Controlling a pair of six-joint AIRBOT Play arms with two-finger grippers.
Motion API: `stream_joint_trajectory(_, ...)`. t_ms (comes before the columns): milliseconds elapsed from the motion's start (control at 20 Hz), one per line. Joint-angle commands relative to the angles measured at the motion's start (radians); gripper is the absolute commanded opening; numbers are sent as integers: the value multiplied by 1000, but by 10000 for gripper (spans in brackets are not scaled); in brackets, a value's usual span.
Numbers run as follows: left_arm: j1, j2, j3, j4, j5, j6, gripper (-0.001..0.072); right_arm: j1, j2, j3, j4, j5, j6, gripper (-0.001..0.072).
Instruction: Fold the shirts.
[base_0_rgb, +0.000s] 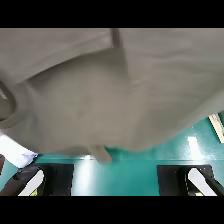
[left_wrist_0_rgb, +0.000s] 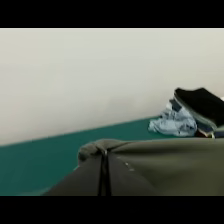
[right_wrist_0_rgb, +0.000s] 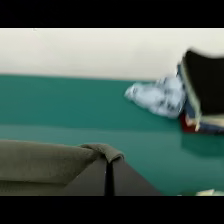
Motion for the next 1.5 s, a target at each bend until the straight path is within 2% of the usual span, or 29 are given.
stream_joint_trajectory(0,1,-100,-186,2,-91,1,29,45,-109,-141,-26,86,7,14)
stream_joint_trajectory(150,1,-252,-315,6,-111,8,30,167,-237,-260,-120,83,7,14)
stream_joint_trajectory(350,1,-497,-384,5,-96,34,30,322,-431,-340,-249,-21,8,14)
stream_joint_trajectory(450,1,-600,-384,1,-18,84,30,354,-537,-320,-256,-110,33,14)
stream_joint_trajectory(550,1,-667,-384,0,106,88,30,363,-639,-255,-254,-179,75,14)
stream_joint_trajectory(650,1,-702,-383,-18,234,92,30,364,-721,-167,-235,-223,93,14)
stream_joint_trajectory(750,1,-718,-382,-48,309,146,30,364,-781,-85,-209,-244,93,14)
stream_joint_trajectory(850,1,-724,-382,-50,294,203,30,364,-820,-24,-203,-228,92,14)
stream_joint_trajectory(950,1,-723,-382,-4,199,262,30,364,-835,-8,-203,-180,90,14)
stream_joint_trajectory(1050,1,-723,-393,95,84,269,29,366,-831,-45,-204,-121,69,13)
stream_joint_trajectory(1150,1,-723,-441,154,37,254,29,366,-813,-129,-204,-102,66,13)
stream_joint_trajectory(1450,1,-723,-633,162,103,232,30,418,-739,-398,-203,-222,66,15)
